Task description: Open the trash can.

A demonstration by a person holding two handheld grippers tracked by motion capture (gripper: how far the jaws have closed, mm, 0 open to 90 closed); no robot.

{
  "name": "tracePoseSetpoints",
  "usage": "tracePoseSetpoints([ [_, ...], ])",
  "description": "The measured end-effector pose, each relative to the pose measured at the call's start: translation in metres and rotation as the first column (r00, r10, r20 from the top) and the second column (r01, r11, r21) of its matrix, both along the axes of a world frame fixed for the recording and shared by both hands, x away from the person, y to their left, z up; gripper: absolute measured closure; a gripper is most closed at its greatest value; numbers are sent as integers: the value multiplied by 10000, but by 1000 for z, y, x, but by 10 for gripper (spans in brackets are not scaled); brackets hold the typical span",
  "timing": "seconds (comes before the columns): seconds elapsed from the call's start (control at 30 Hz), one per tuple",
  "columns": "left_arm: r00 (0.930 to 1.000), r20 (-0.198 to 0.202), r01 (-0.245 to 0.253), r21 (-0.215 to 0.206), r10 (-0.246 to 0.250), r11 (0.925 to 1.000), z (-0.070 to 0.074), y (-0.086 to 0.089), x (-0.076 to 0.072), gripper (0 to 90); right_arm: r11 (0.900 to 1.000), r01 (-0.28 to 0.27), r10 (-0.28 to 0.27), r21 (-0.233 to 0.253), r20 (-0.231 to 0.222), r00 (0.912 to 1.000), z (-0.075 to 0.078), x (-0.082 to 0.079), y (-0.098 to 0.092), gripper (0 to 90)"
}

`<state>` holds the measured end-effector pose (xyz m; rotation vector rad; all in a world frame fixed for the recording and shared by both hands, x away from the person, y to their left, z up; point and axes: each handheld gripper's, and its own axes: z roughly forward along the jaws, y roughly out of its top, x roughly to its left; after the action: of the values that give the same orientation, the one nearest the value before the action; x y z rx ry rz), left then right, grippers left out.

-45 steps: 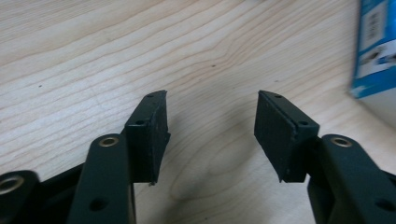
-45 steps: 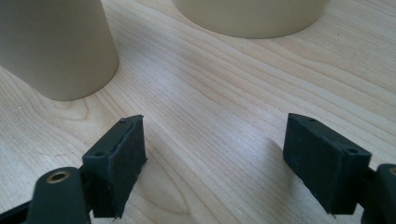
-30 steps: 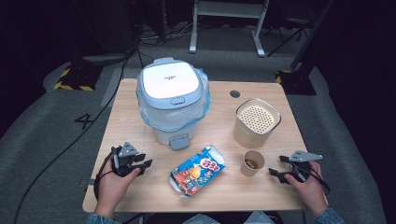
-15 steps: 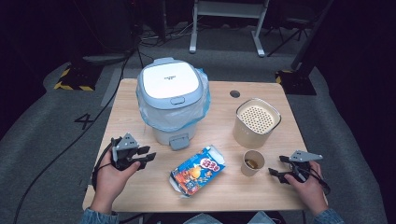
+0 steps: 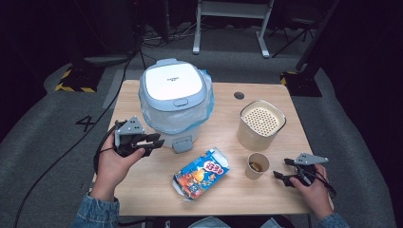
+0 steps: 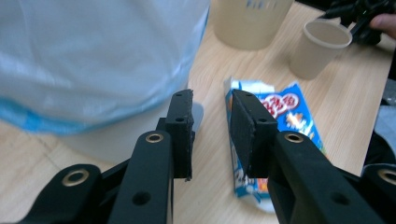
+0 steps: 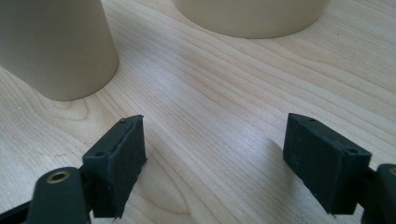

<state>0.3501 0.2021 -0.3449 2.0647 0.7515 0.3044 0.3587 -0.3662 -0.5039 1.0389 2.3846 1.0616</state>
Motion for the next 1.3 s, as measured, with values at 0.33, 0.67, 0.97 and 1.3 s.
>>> tracePoseSetpoints([
  [0.33, 9973, 326, 664, -174, -658, 9976, 34, -12, 18, 789, 10000, 22, -22, 22, -1, 10000, 0, 0, -1, 225],
  [0.67, 9922, 832, 987, -702, -928, 9926, 59, -20, 40, 867, 10000, 24, -24, 23, 5, 10000, 0, 0, -1, 226],
  [0.97, 9933, 930, 776, -1021, -681, 9917, 68, -29, 60, 898, 10000, 26, -26, 29, 5, 10000, 0, 0, 0, 226],
  [1.3, 9951, 974, 287, -937, -195, 9952, 62, -40, 71, 898, 10000, 26, -26, 27, 5, 10000, 0, 0, 0, 226],
])
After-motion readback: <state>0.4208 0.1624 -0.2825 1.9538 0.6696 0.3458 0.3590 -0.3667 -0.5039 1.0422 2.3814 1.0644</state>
